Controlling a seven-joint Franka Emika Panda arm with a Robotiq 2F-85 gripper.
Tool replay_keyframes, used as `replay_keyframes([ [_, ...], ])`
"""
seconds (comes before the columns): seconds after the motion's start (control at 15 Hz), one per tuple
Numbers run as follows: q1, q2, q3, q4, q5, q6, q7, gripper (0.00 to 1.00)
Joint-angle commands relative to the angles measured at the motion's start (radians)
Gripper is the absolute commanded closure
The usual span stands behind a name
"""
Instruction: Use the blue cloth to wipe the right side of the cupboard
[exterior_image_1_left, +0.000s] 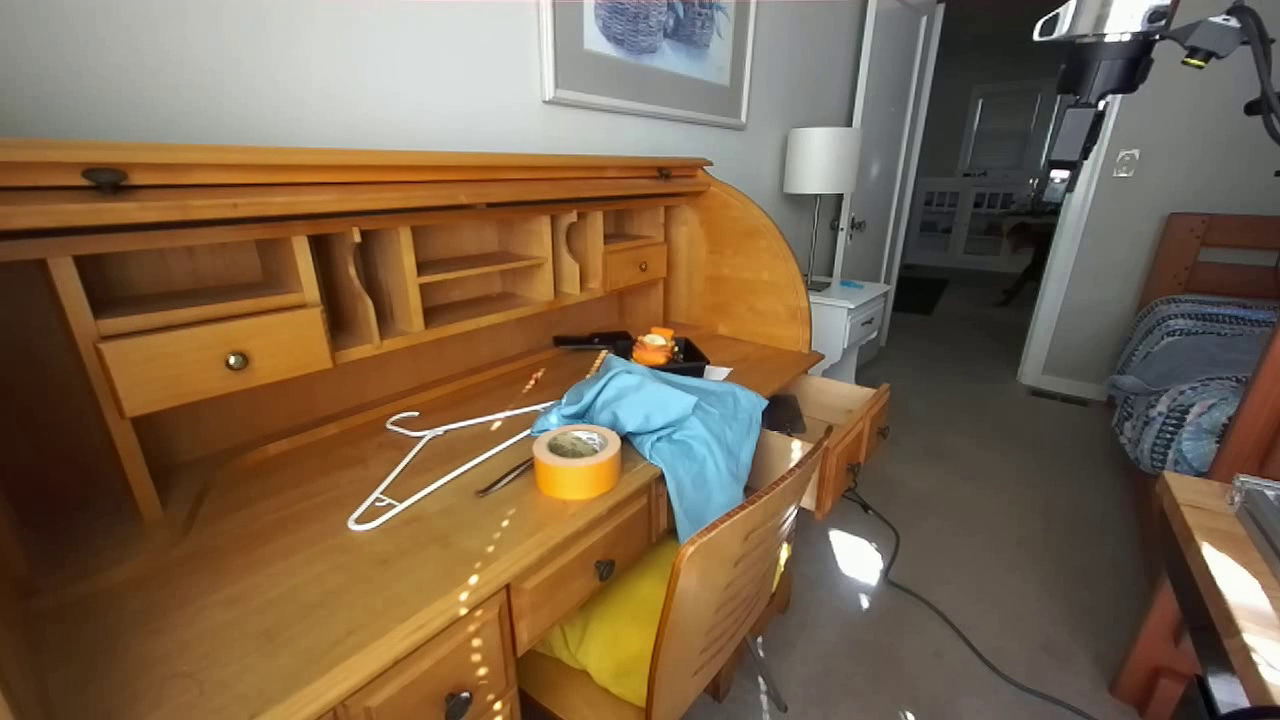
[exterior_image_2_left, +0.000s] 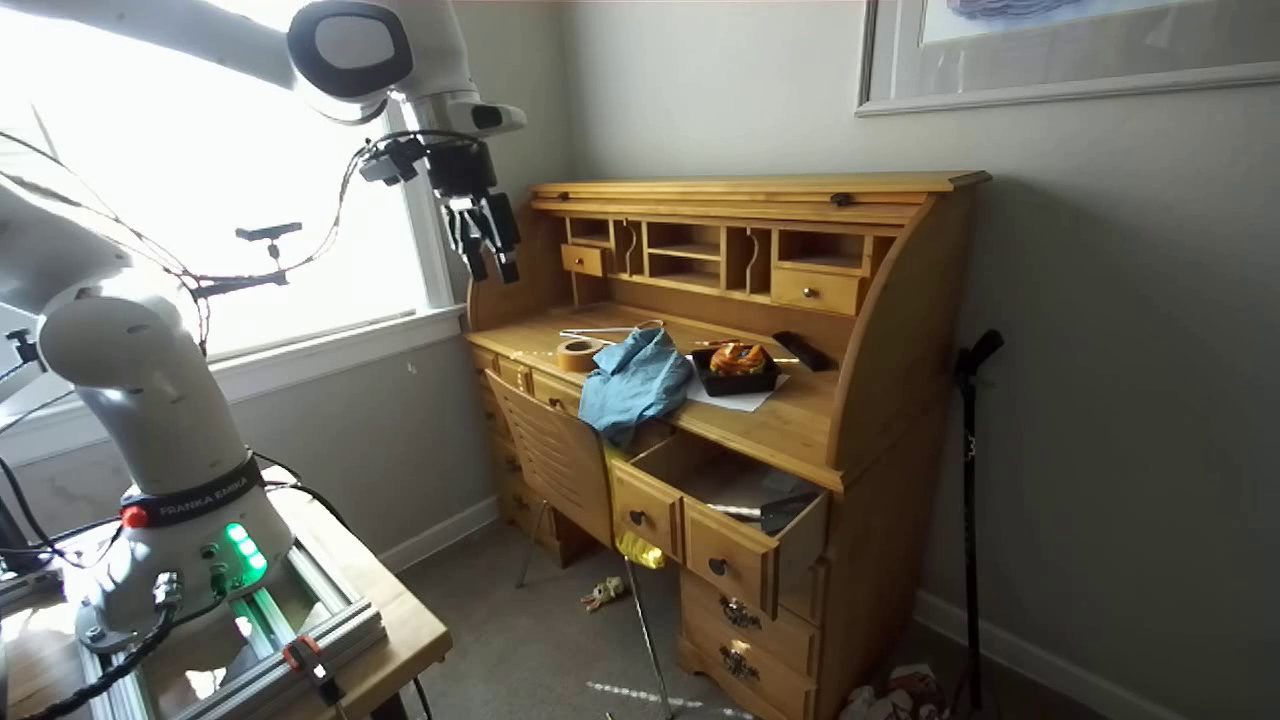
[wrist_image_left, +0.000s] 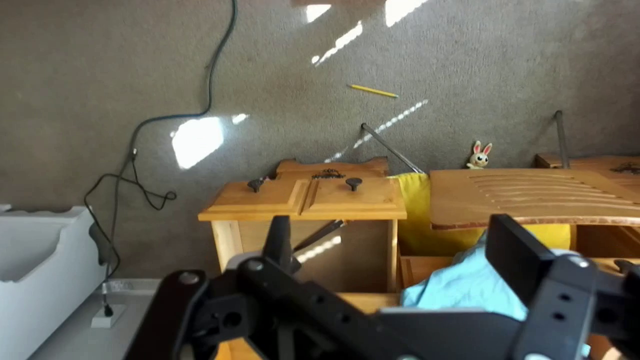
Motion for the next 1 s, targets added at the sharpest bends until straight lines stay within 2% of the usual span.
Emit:
replay_keyframes([
  [0.0, 0.067, 0.097, 0.013, -0.005, 0.04, 0.196, 0.003, 0.0],
  [0.2, 0.141, 0.197, 0.007, 0.004, 0.119, 0.385, -0.036, 0.0],
  [0.6, 0.301, 0.464, 0.008, 0.074, 0.319, 0.72, -0.205, 0.0],
  [0.73, 0.327, 0.563, 0.022, 0.126, 0.38, 0.79, -0.25, 0.0],
  [0.8, 0.352, 0.611, 0.006, 0.158, 0.38, 0.816, -0.247, 0.0],
  [0.93, 0.357, 0.713, 0.024, 0.241, 0.386, 0.837, -0.219, 0.0],
])
